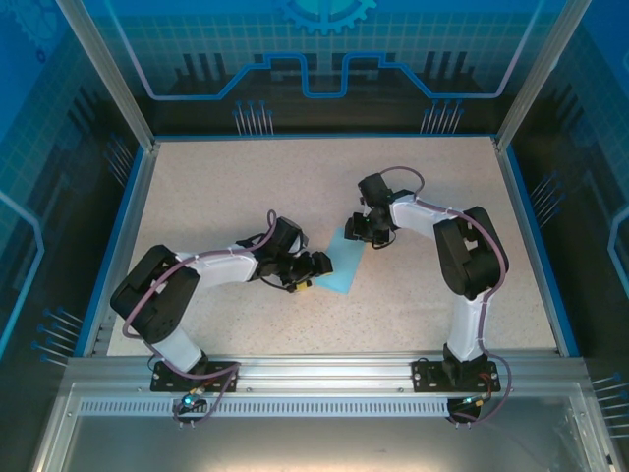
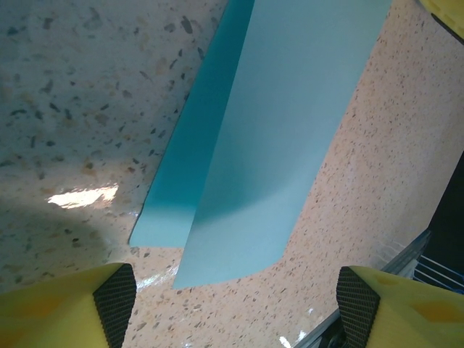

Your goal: Fold a paper plane with a square sheet of paper (pick it up from the middle)

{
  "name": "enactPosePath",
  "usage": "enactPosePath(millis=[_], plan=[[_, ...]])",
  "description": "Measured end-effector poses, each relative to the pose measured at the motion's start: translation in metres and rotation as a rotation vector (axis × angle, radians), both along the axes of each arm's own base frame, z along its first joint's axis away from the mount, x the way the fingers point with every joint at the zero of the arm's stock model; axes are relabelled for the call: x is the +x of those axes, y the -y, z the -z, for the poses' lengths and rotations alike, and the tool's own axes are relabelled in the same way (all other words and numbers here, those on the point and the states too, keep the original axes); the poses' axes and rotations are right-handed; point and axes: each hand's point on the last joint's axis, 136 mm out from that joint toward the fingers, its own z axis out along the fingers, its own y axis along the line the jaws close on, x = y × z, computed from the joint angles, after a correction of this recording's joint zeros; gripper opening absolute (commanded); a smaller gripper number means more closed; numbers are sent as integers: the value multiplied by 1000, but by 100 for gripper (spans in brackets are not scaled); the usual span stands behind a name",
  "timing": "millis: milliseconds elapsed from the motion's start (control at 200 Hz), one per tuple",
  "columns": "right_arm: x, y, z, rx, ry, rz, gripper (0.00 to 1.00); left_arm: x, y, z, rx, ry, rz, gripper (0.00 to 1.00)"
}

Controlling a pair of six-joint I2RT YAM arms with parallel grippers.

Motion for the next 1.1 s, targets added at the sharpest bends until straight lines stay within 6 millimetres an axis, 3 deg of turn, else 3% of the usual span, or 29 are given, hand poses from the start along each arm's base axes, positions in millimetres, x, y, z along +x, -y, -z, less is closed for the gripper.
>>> enactPosePath(millis=[500,630,870,1100], plan=[[4,-2,-1,40,8,3,50,17,15,-1,-69,35,-30,28],[5,-4,-8,65,21,-29,50,18,12,1,-53,41,-42,27],[-2,-15,-42,162,83,-93,49,20,10,4,-36,48,-52,33],[-27,-13,-22,176,13,-108,46,20,9,4,-31,49,-53,27]])
